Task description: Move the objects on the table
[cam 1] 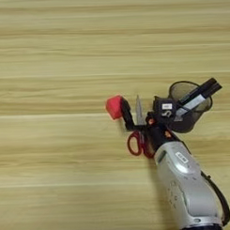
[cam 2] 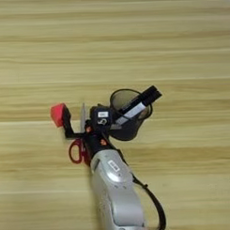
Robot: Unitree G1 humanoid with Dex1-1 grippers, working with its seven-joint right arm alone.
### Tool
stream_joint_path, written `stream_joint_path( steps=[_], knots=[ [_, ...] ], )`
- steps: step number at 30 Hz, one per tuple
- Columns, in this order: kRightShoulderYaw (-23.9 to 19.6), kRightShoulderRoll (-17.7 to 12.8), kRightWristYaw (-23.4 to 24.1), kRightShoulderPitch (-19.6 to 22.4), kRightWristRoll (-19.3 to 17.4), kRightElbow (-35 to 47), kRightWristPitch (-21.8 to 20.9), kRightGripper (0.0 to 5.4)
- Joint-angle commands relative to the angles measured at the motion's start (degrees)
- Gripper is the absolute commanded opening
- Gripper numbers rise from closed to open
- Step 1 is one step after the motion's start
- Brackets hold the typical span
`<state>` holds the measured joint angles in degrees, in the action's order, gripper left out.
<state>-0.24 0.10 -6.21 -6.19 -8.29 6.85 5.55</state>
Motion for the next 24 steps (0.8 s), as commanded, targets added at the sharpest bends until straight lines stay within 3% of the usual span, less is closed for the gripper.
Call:
stream_joint_path(
  steps=[1, 11, 24],
  knots=[
    [1.15, 0.05, 0.16, 0.73, 0.97, 4.51, -1.66, 5.37],
    [4.06, -0.82, 0.33, -6.76, 2.24, 12.73, 3.61, 5.37],
    [5.03, -1.73, 0.75, -11.72, 3.21, 18.12, 8.5, 5.37]
  ],
)
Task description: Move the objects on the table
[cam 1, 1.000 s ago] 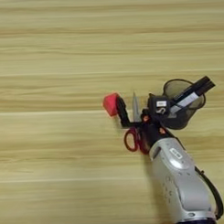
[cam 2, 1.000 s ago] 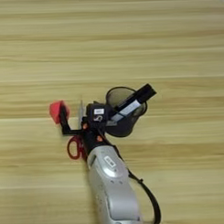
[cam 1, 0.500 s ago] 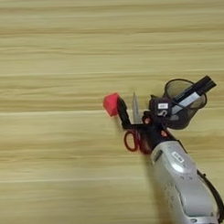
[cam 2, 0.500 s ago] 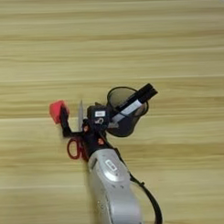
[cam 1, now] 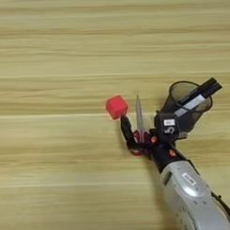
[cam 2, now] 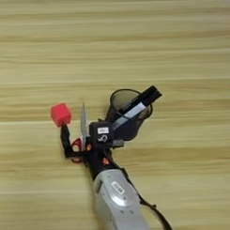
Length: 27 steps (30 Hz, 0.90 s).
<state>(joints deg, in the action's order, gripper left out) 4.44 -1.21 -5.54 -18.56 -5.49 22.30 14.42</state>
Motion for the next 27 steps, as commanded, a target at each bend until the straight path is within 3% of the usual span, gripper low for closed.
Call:
stream_joint_path(
  steps=[1, 22, 27],
  knots=[
    [0.48, -0.46, 0.03, 0.51, 0.4, 2.75, -0.16, 5.37],
    [2.21, -1.08, 1.17, -2.93, 2.37, 1.47, 5.57, 5.37],
    [1.88, -0.43, 1.36, -3.88, 1.34, 1.4, 7.97, 5.37]
  ],
)
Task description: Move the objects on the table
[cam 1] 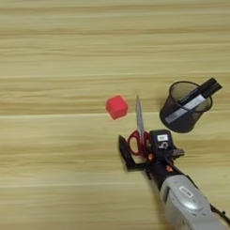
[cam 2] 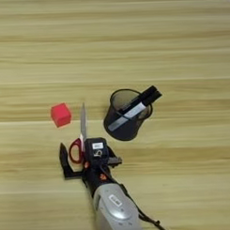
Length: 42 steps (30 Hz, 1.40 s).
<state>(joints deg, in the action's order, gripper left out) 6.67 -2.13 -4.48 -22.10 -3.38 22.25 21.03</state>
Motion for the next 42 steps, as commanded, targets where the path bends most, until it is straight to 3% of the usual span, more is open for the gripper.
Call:
stream_joint_path(
  steps=[1, 12, 25, 37, 42],
  knots=[
    [-0.4, 0.5, 0.32, -0.5, -0.9, 1.48, 1.72, 5.37],
    [0.09, -0.79, 0.37, -2.42, 0.22, 2.64, 6.0, 3.96],
    [-1.73, -3.11, -1.57, -2.48, -1.01, 5.06, 9.84, 3.86],
    [-5.54, -13.48, -9.74, -6.74, -1.24, 10.09, 13.75, 3.86],
    [-6.98, -16.12, -12.0, -9.33, -1.32, 11.36, 14.44, 3.86]
  ],
)
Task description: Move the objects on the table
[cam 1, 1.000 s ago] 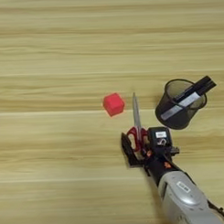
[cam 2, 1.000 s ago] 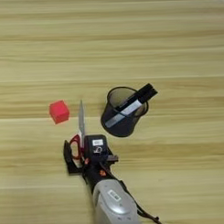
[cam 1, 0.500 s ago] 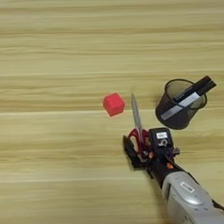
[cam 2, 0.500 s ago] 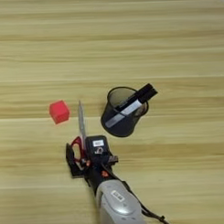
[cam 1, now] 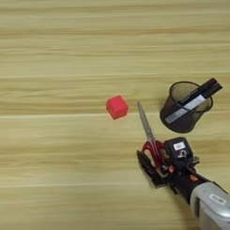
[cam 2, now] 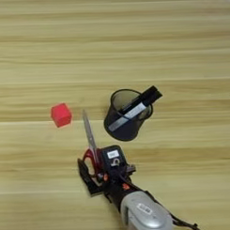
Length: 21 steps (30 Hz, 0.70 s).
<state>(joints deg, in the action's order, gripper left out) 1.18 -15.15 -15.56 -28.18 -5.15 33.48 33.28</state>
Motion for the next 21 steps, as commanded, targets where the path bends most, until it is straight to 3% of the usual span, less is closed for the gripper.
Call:
stream_joint_path(
  steps=[1, 9, 21],
  knots=[
    [-1.79, -4.08, -1.8, -3.94, 0.41, 0.21, 2.26, 3.86],
    [-8.46, -6.72, -5.13, -5.73, -2.68, -1.38, 3.05, 3.86],
    [-11.97, -5.23, -3.6, -4.15, -3.85, -4.63, 2.7, 3.86]
  ],
)
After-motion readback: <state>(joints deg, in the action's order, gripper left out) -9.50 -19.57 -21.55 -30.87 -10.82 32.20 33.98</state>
